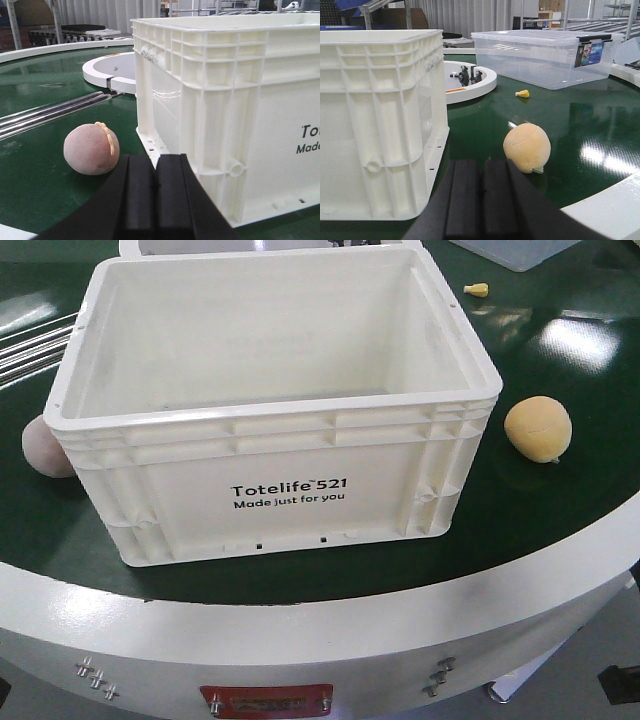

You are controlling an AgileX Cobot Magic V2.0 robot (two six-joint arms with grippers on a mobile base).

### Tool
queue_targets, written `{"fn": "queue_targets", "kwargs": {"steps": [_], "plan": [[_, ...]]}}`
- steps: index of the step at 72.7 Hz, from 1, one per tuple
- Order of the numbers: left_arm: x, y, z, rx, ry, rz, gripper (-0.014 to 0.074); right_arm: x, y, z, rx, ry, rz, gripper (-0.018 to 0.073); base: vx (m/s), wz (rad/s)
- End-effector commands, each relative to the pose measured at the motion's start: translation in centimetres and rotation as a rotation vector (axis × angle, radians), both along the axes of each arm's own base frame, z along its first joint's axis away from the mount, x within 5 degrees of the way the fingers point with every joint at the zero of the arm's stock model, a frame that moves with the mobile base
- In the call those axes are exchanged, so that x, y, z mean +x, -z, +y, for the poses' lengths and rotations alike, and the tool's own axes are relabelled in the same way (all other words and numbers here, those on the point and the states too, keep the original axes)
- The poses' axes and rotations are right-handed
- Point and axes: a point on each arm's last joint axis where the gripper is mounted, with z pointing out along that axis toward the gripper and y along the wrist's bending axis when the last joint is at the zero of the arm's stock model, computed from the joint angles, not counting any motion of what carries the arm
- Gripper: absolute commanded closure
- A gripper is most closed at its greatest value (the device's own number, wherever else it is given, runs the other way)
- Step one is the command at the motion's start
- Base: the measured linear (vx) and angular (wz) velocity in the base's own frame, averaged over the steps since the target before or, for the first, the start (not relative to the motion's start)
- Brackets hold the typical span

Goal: Place moving items into box and shelve

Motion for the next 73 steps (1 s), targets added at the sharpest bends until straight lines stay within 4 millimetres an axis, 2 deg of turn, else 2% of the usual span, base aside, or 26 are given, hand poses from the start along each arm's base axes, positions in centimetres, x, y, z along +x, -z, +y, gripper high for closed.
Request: {"fn": "queue_targets", "kwargs": {"steps": [1,29,38,46,55,63,73], "plan": [[0.2,-0.4,-0.1,-0.023,0.008,-0.058,0.0603,0.0,-0.6,-0.1,-0.001,0.008,-0.088,0.0566,0.00,0.00],[0.2,-0.5,-0.1,-0.023,0.008,-0.059,0.0603,0.0,-0.6,-0.1,-0.001,0.008,-0.088,0.0566,0.00,0.00],[0.2,-1.2,-0.1,-0.032,0.009,-0.126,0.0603,0.0,-0.9,-0.1,-0.020,0.009,-0.116,0.0566,0.00,0.00],[-0.1,-2.8,-0.1,-0.023,0.010,-0.177,0.0603,-0.3,-2.6,-0.1,-0.075,0.014,-0.175,0.0566,0.00,0.00],[0.0,-4.6,0.0,0.015,0.006,-0.120,0.0603,-0.6,-5.5,-0.1,-0.094,0.014,-0.148,0.0566,0.00,0.00],[0.9,-6.7,-0.1,0.028,0.005,-0.070,0.0603,-0.3,-8.1,-0.1,-0.103,0.010,-0.072,0.0566,0.00,0.00],[2.6,-9.5,-0.4,0.028,0.006,-0.049,0.0603,1.1,-11.2,0.1,-0.102,0.006,-0.023,0.0566,0.00,0.00]]}}
